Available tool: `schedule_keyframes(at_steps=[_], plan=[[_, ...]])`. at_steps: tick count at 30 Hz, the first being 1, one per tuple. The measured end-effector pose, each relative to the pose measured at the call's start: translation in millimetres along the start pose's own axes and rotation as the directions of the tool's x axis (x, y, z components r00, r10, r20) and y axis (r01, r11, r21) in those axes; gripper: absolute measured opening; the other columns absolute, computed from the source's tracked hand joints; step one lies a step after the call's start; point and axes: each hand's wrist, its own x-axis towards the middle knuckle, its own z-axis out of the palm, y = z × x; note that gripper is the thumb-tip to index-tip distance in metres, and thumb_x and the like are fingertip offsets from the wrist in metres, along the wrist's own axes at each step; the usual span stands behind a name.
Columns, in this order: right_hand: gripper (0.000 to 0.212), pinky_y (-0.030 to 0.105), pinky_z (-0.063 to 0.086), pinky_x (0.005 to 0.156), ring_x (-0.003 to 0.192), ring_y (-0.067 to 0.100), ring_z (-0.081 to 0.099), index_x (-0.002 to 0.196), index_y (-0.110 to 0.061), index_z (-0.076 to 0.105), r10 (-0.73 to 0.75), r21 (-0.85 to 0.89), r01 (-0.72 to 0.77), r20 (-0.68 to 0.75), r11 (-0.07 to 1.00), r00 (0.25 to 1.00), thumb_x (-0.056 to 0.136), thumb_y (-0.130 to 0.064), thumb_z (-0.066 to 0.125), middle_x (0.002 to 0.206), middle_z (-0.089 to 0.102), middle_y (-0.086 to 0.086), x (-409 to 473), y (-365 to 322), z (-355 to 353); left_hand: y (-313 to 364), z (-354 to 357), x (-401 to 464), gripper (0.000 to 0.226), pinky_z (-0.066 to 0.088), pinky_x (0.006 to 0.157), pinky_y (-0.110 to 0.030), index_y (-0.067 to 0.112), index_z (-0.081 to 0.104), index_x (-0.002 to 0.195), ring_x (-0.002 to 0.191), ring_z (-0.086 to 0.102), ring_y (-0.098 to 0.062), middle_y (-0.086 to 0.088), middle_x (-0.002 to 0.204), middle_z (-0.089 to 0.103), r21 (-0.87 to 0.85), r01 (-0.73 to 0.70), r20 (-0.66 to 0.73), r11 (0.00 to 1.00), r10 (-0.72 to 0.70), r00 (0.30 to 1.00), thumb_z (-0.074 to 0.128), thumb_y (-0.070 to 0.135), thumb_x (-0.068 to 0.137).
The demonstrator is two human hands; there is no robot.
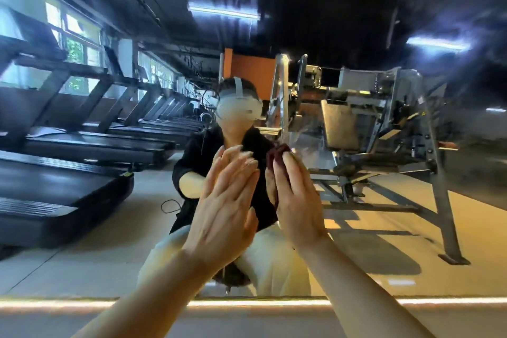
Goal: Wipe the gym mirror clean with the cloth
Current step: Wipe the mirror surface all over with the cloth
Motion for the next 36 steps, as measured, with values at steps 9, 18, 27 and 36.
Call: schedule_keyframes(at_steps=[9, 18, 27, 36], plan=[[0.06, 0.044, 0.038, 0.116, 0.144, 0.035, 0.036, 0.142, 0.006, 0.048, -0.076, -0.034, 0.076, 0.0, 0.997, 0.997, 0.088, 0.001, 0.071, 0.154, 0.039, 0.023, 69.3, 26.2, 2.8, -22.3, -22.0, 58.9, 0.059, 0.012, 0.123, -0.047, 0.009, 0.057, 0.14, 0.146, 0.03, -0.02, -0.006, 0.147, 0.053, 0.147, -0.09, -0.012, 0.985, 0.093, 0.996, 0.048, 0.028, 0.084], [0.053, 0.049, 0.05, 0.103, 0.142, 0.034, 0.043, 0.144, -0.001, 0.048, -0.137, 0.009, 0.137, -0.034, 0.991, 0.99, 0.094, -0.004, 0.065, 0.156, 0.04, 0.017, 46.7, 30.9, 9.4, -21.0, -11.3, 106.5, 0.055, 0.017, 0.12, -0.051, 0.003, 0.06, 0.135, 0.142, 0.034, -0.024, -0.01, 0.143, 0.056, 0.24, -0.063, -0.142, 0.969, 0.1, 0.985, 0.054, 0.022, 0.084], [0.048, 0.043, 0.038, 0.113, 0.132, 0.036, 0.052, 0.134, 0.002, 0.059, 0.007, 0.0, -0.007, -0.195, 1.0, 0.981, 0.088, -0.001, 0.071, 0.145, 0.052, 0.019, 215.4, 39.2, -7.2, -48.4, -28.1, 156.1, 0.055, 0.02, 0.119, -0.052, 0.006, 0.06, 0.134, 0.142, 0.039, -0.026, -0.009, 0.142, 0.057, 0.276, -0.069, -0.201, 0.959, 0.128, 0.971, 0.037, 0.03, 0.09], [0.041, 0.044, 0.042, 0.113, 0.138, 0.03, 0.047, 0.136, -0.002, 0.057, -0.179, 0.039, 0.193, -0.234, 0.98, 0.955, 0.096, -0.011, 0.056, 0.149, 0.048, 0.016, 154.4, 38.7, 15.8, -80.1, -49.9, 182.5, 0.053, 0.018, 0.12, -0.05, 0.005, 0.062, 0.132, 0.139, 0.043, -0.026, -0.009, 0.138, 0.06, 0.343, -0.122, -0.239, 0.931, 0.212, 0.948, 0.028, 0.033, 0.102]])
